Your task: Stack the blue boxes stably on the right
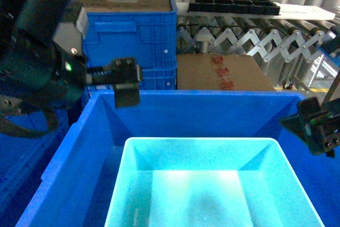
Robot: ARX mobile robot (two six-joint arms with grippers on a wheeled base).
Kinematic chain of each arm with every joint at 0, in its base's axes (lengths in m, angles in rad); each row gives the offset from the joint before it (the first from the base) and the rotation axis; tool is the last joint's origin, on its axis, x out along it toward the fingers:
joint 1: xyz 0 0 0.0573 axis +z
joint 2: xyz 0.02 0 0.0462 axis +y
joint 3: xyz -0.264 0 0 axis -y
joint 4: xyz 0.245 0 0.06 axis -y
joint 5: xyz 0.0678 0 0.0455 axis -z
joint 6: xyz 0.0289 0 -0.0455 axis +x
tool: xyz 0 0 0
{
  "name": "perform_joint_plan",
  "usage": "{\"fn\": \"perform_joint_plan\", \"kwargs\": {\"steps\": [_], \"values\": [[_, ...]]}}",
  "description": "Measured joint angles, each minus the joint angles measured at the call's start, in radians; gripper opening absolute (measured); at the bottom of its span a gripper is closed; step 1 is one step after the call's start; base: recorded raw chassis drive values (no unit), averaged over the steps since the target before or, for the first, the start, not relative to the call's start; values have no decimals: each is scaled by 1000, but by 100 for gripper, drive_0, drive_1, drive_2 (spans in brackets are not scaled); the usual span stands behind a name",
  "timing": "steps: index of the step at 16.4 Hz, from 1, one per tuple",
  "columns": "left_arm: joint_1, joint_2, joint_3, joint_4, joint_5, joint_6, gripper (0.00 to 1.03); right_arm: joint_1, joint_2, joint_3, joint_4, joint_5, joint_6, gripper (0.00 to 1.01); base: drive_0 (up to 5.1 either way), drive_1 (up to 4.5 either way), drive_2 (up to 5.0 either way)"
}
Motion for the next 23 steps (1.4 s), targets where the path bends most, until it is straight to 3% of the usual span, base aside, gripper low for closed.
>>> {"fn": "perform_joint_plan", "kwargs": {"steps": [3, 6, 9, 11, 14, 15, 16, 21, 23], "values": [[36, -243, -52, -64, 23, 16, 98, -107, -211, 8, -76, -74, 30, 98, 0, 0, 0], [45, -420, -85, -175, 10, 23, 98, -222, -384, -5, -187, -149, 16, 98, 0, 0, 0], [7, -581, -89, -259, -91, 23, 98, -307, -531, -5, -298, -192, 15, 98, 0, 0, 0], [-34, -626, -90, -282, -128, 24, 98, -296, -594, -9, -286, -156, 15, 98, 0, 0, 0], [-39, -624, -90, -289, -134, 23, 98, -278, -597, -13, -288, -138, 15, 98, 0, 0, 0], [-35, -634, -126, -173, -120, 50, 95, -254, -621, -102, -37, -31, 68, 89, 0, 0, 0], [-3, -705, -269, 106, -48, 146, 82, -227, -676, -228, 140, 56, 133, 76, 0, 0, 0], [61, -802, -455, 342, 6, 269, 64, -204, -727, -355, 280, 108, 186, 58, 0, 0, 0], [126, -875, -578, 450, 67, 324, 41, -175, -798, -451, 322, 132, 208, 34, 0, 0, 0]]}}
